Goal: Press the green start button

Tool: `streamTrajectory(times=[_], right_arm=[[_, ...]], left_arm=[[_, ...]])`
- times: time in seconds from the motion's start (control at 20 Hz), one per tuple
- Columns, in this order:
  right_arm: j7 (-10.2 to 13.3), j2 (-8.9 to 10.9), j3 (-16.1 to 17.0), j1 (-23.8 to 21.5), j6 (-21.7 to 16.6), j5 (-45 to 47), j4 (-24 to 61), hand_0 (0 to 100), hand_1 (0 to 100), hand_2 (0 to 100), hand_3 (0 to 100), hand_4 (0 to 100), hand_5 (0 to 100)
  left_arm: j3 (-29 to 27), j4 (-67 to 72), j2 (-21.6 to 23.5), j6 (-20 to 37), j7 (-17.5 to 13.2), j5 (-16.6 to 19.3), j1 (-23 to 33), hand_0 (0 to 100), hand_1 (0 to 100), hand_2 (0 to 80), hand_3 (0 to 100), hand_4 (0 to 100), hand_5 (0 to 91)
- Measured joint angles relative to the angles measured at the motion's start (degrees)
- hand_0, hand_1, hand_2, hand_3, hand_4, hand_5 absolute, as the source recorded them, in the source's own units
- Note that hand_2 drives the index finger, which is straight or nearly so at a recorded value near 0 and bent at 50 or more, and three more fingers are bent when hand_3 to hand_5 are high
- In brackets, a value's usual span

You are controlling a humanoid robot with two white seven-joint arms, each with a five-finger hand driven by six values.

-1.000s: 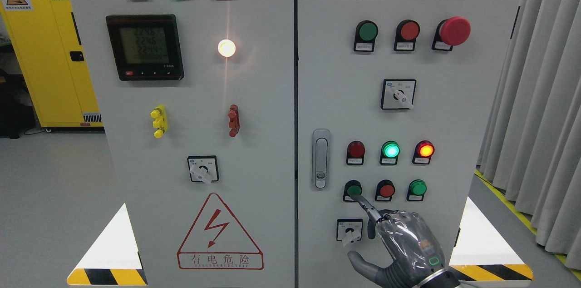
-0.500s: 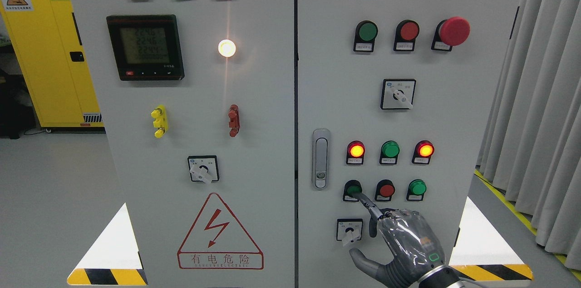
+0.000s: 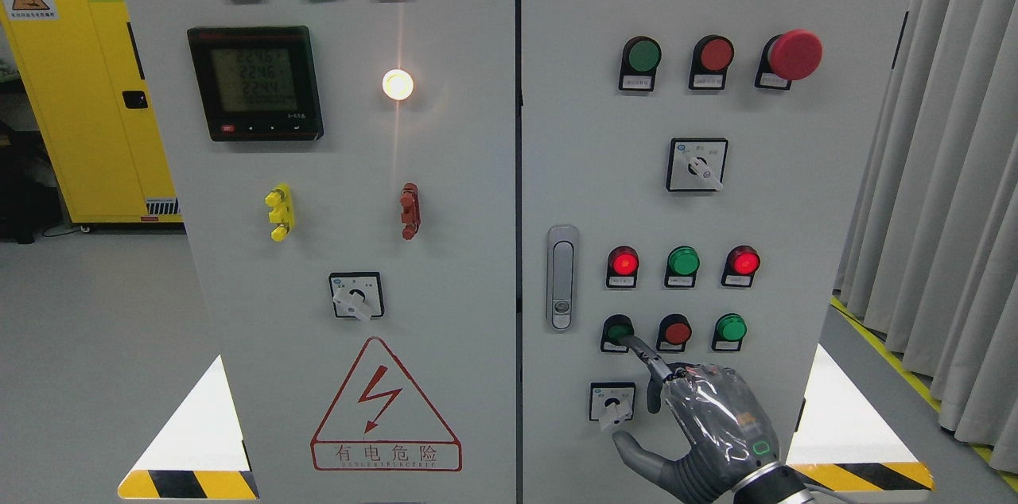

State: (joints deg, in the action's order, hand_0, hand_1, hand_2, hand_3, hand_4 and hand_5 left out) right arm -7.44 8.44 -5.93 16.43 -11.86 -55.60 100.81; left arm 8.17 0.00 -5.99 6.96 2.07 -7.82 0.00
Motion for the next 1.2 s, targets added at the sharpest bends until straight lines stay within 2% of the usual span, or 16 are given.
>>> streamTrajectory(times=[0.05,0.1,0.15,0.2,0.3,0.35,0.45,0.5,0.6,0.65,0.7,0.8,0.9,1.2], right_arm=[[-0.06,-0.16,-0.02,-0.29,0.11,2.16,0.30,37,56,0,43,50,39],[-0.14,-0.36,-0.03,-0.68,0.36,4.41,0.65,36,56,0,28,36,26],[-0.16,-0.58,-0.05,-1.14,0.36,6.52,1.04,36,56,0,28,36,26],[-0.18,-0.81,-0.06,-1.67,0.36,8.77,1.47,36,56,0,23,31,23],[-0.28,-1.16,-0.06,-2.84,0.17,13.31,2.49,36,56,0,23,31,23],[-0.31,-1.34,-0.06,-3.63,0.14,15.76,3.07,36,55,0,21,26,20],[-0.41,-1.59,-0.10,-5.31,-0.04,21.59,4.11,37,55,0,20,26,20],[-0.27,-1.71,-0.14,-6.40,-0.05,24.62,4.66,39,55,0,14,21,16],[-2.36,-1.93,-0.19,-8.77,0.04,32.17,5.81,39,55,0,14,21,16],[-2.91,-2.02,-0.22,-10.12,0.39,35.51,6.39,40,55,0,9,16,12],[-3.49,-2.10,-0.25,-11.05,0.93,39.16,6.96,41,54,0,2,11,2],[-4.21,-2.26,-0.28,-12.71,2.57,45.48,8.14,43,53,0,2,11,2],[-4.43,-2.37,-0.32,-14.02,4.31,51.08,9.29,50,51,0,0,7,0],[-4.96,-2.62,-0.42,-17.55,6.59,61.35,11.77,48,50,0,0,6,0]], left_arm=[[0.00,0.00,0.00,0.00,0.00,0.00,0.00,12,56,0.0,0,0,0.0],[0.00,0.00,0.00,0.00,0.00,0.00,0.00,12,56,0.0,0,0,0.0],[0.00,0.00,0.00,0.00,0.00,0.00,0.00,12,56,0.0,0,0,0.0],[0.00,0.00,0.00,0.00,0.00,0.00,0.00,12,56,0.0,0,0,0.0],[0.00,0.00,0.00,0.00,0.00,0.00,0.00,12,56,0.0,0,0,0.0],[0.00,0.00,0.00,0.00,0.00,0.00,0.00,12,56,0.0,0,0,0.0],[0.00,0.00,0.00,0.00,0.00,0.00,0.00,12,56,0.0,0,0,0.0],[0.00,0.00,0.00,0.00,0.00,0.00,0.00,12,56,0.0,0,0,0.0],[0.00,0.00,0.00,0.00,0.00,0.00,0.00,12,56,0.0,0,0,0.0],[0.00,0.00,0.00,0.00,0.00,0.00,0.00,12,56,0.0,0,0,0.0],[0.00,0.00,0.00,0.00,0.00,0.00,0.00,12,56,0.0,0,0,0.0],[0.00,0.00,0.00,0.00,0.00,0.00,0.00,12,56,0.0,0,0,0.0],[0.00,0.00,0.00,0.00,0.00,0.00,0.00,12,56,0.0,0,0,0.0],[0.00,0.00,0.00,0.00,0.00,0.00,0.00,12,56,0.0,0,0,0.0]])
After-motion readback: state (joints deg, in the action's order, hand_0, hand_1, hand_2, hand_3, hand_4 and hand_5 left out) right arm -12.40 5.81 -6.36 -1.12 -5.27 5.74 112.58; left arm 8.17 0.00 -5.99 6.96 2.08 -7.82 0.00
